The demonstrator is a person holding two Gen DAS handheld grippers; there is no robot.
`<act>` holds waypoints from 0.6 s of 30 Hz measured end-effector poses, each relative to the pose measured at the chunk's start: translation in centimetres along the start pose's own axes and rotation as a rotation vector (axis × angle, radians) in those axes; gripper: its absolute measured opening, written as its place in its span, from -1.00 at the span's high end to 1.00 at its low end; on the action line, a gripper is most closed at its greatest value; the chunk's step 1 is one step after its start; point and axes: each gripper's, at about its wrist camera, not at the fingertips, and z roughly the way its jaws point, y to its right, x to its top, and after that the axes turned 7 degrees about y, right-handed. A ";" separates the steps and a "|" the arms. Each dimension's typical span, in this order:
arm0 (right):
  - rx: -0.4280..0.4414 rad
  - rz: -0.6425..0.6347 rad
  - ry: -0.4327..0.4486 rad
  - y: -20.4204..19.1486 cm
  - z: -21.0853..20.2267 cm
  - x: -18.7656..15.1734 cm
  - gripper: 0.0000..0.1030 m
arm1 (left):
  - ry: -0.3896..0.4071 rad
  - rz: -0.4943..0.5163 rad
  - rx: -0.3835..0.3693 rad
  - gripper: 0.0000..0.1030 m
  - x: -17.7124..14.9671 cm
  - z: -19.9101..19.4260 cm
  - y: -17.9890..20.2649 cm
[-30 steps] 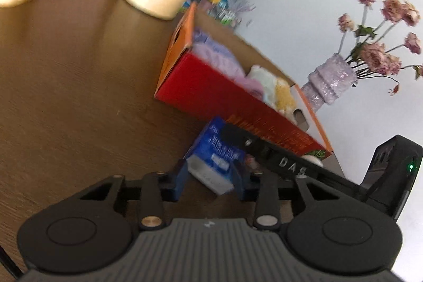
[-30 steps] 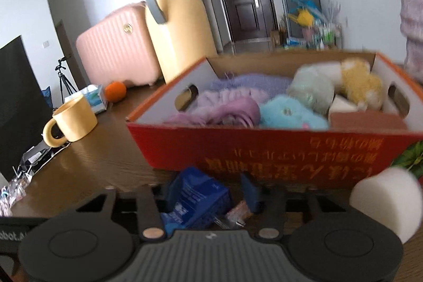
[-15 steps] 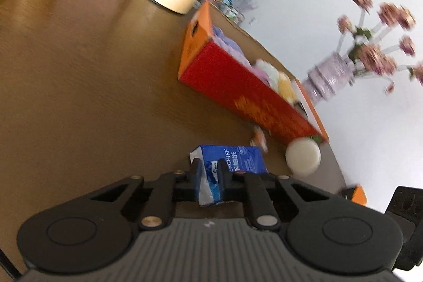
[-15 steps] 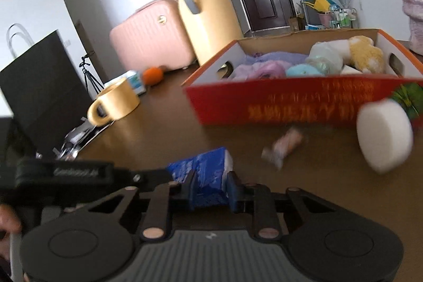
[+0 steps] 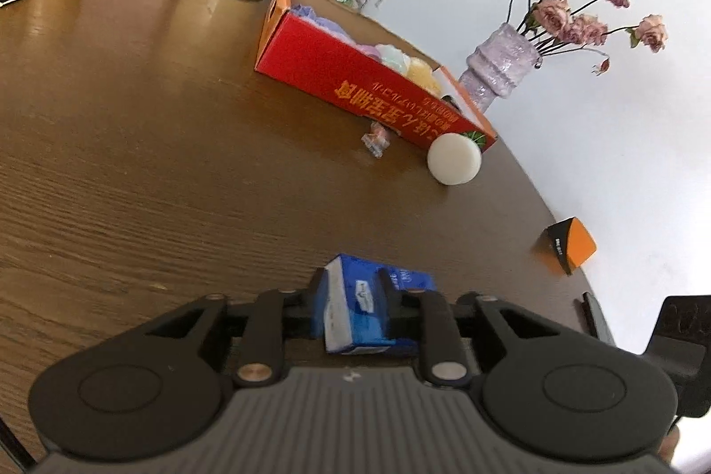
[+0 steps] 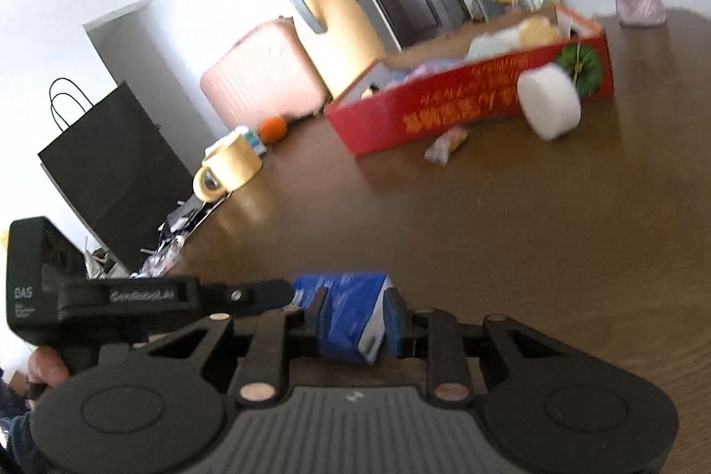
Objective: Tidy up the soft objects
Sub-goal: 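Grasp the blue tissue pack with the left gripper while the right gripper grips it too, then carry the blue tissue pack into the box and open both grippers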
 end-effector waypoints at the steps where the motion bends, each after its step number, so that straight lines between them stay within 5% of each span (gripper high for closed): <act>1: -0.004 0.000 0.007 0.1 0.1 0.1 0.48 | 0.006 0.000 -0.005 0.14 0.0 -0.1 0.1; 6: -0.007 0.050 -0.015 0.7 1.8 -0.2 0.48 | 0.007 0.012 -0.001 0.15 -0.2 0.2 0.4; 10: -0.003 0.052 -0.030 0.4 2.6 -0.6 0.48 | -0.013 0.014 -0.008 0.50 -0.5 0.6 0.3; 18: 0.007 0.109 -0.040 1.0 2.9 -1.3 0.52 | -0.005 -0.018 -0.019 0.65 -0.7 0.5 -0.6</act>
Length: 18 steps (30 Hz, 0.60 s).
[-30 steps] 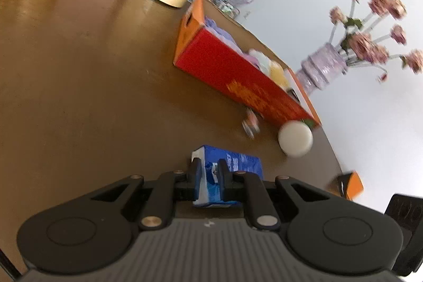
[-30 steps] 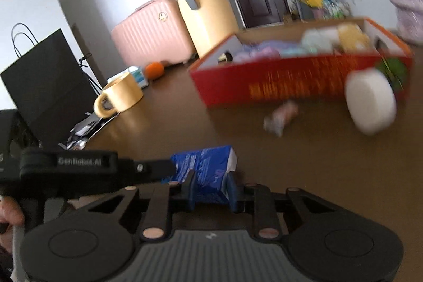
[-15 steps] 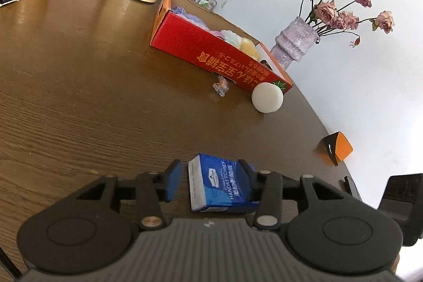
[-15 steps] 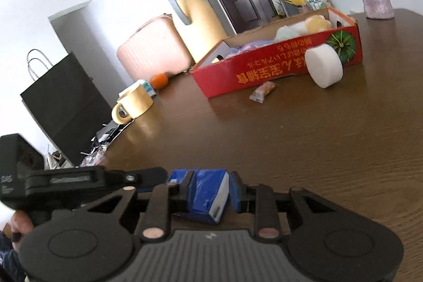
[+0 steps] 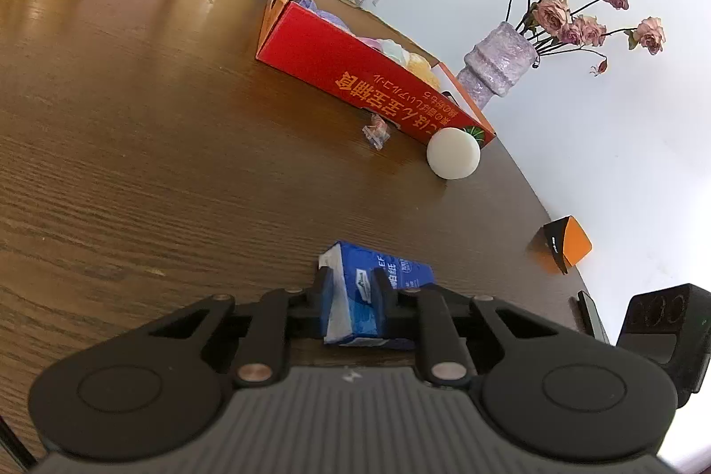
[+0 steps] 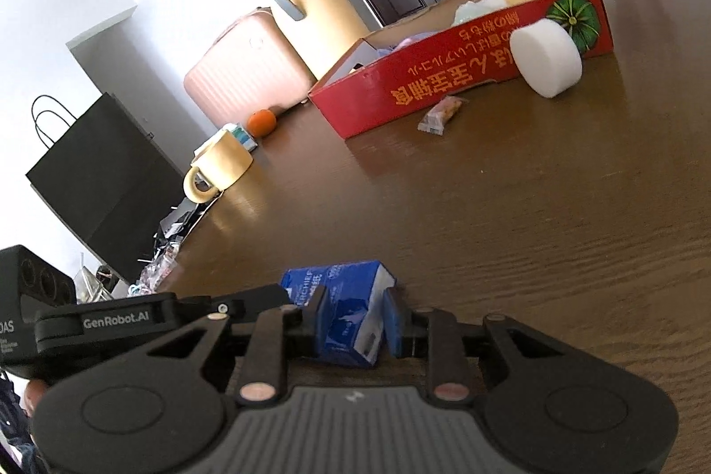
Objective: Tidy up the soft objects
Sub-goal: 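Carry the blue tissue pack into the box and open both grippers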
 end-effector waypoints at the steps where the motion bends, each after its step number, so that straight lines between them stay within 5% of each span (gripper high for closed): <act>1: 0.003 0.011 0.002 0.1 0.1 0.0 0.52 | 0.000 -0.001 -0.001 0.65 0.0 0.0 0.0; 7: 0.022 0.027 0.047 -0.3 -0.6 1.2 0.57 | 0.051 0.026 -0.009 0.65 1.4 -0.2 1.1; 14: 0.032 -0.157 0.260 -4.0 -0.3 12.9 0.57 | 0.248 0.151 -0.111 0.64 11.8 1.1 5.8; 18: 0.017 -0.218 0.301 -4.7 2.6 18.0 0.57 | 0.295 0.185 -0.115 0.64 17.5 3.7 6.7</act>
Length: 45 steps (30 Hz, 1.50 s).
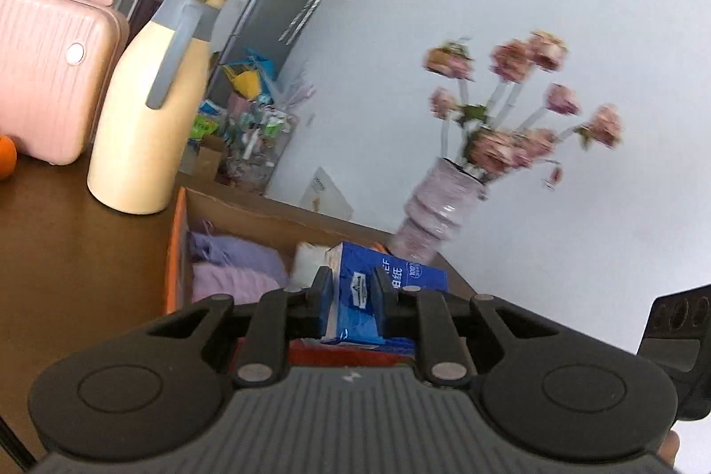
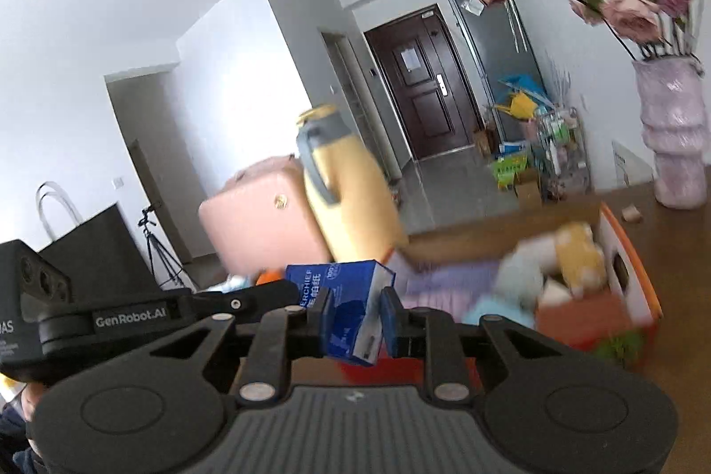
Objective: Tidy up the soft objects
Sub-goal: 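Carry the blue tissue pack into the box and open both grippers, then withdraw both grippers toward the white foam cylinder and clear packet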
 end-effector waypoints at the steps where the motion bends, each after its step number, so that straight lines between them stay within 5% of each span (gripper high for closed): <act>1: 0.003 0.019 -0.014 0.7 1.5 0.5 0.57 | -0.007 -0.013 0.009 0.64 0.5 0.9 -0.6; 11: -0.074 0.095 -0.179 5.5 13.2 -2.7 0.57 | -0.171 -0.049 0.132 0.64 -1.6 9.6 -7.7; 18: -0.078 0.017 -0.255 4.8 15.1 -5.9 0.47 | -0.252 0.044 0.149 0.58 -2.8 10.7 -9.6; 23: -0.064 -0.038 -0.265 3.7 14.1 -5.7 0.37 | -0.273 0.126 0.113 0.28 -3.0 9.8 -8.3; 31: -0.075 -0.076 -0.158 2.4 8.2 -0.5 0.36 | -0.123 0.201 0.171 -0.04 1.0 5.0 -4.4; 37: -0.142 -0.179 -0.059 1.3 1.8 2.5 -0.15 | -0.006 0.273 0.255 -0.40 2.5 0.2 -0.9; 40: -0.208 -0.208 -0.024 1.7 -1.0 3.1 -0.30 | 0.009 0.306 0.276 -0.66 1.9 -1.6 0.4; 43: -0.276 -0.268 0.019 1.8 -3.6 2.8 -0.74 | 0.068 0.342 0.309 -0.86 1.1 -3.3 1.9; 45: -0.310 -0.323 0.050 1.7 -5.3 2.3 -0.80 | 0.097 0.393 0.328 -0.99 0.2 -4.3 3.1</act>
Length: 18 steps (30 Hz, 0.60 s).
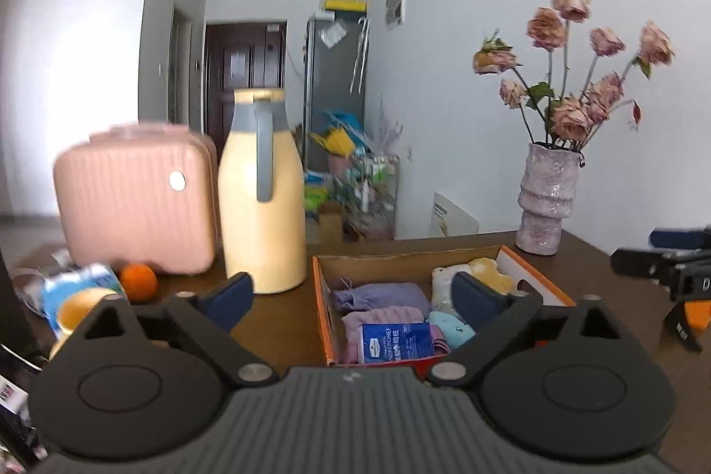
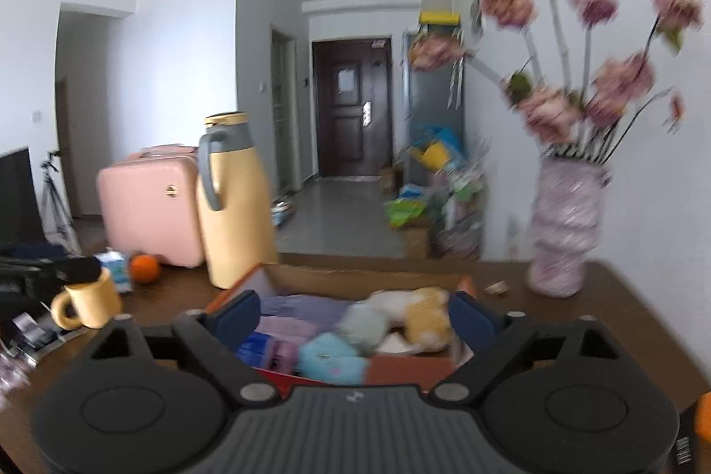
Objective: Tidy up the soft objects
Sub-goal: 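Withdraw both grippers toward the white foam cylinder and clear packet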
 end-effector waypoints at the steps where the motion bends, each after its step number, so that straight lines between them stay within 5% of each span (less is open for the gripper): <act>1: -0.015 -0.018 0.008 0.1 -0.6 -0.1 -0.80 | 0.012 0.014 0.006 -1.00 -0.2 -0.6 0.3; 12: -0.028 0.020 0.070 0.9 -6.4 -2.3 -0.95 | 0.053 -0.002 0.095 -1.00 -2.6 -6.2 2.2; 18: -0.007 0.003 0.074 -0.8 -10.5 -7.1 -0.98 | 0.071 -0.017 0.101 -1.00 -8.0 -11.9 4.1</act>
